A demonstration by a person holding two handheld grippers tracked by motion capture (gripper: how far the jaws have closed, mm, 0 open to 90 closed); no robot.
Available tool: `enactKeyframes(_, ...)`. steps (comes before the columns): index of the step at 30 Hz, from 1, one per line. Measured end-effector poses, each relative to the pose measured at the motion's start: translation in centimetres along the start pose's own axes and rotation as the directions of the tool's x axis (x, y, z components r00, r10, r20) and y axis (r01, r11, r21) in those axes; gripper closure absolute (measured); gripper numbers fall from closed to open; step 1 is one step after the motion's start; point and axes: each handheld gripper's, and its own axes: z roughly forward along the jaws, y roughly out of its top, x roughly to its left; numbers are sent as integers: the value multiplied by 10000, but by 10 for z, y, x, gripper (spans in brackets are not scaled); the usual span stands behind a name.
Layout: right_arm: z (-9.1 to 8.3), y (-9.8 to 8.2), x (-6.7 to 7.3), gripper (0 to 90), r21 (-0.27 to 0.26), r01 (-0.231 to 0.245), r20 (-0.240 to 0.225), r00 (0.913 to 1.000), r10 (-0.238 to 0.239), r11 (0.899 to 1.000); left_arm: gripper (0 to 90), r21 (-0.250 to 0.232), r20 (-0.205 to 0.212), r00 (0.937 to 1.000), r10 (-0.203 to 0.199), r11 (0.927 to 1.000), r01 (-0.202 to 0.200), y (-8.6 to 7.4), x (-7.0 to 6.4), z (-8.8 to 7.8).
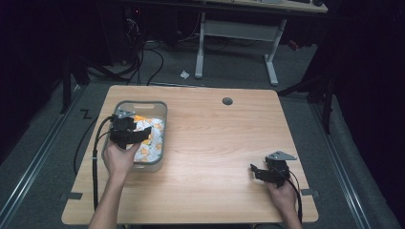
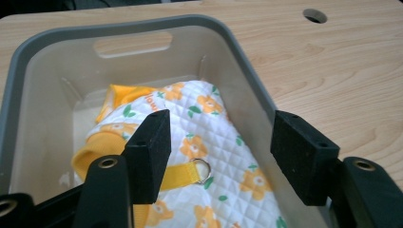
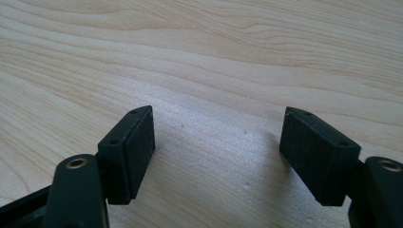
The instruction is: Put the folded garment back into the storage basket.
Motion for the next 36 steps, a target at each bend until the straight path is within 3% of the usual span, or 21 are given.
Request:
enactKeyframes(9,0,0,0,279,-2,0,1,10000,0,10000,383,-369,419,9984,369,9987,-354,2,-18,-9)
enactKeyframes(18,0,0,0,279,1,0,-1,10000,0,10000,378,-627,829,9925,902,9944,-851,1,-42,-12)
enactKeyframes(36,0,0,0,279,-2,-2,-1,10000,2,10000,377,-684,1340,9832,1242,9909,-1158,-7,-71,-2)
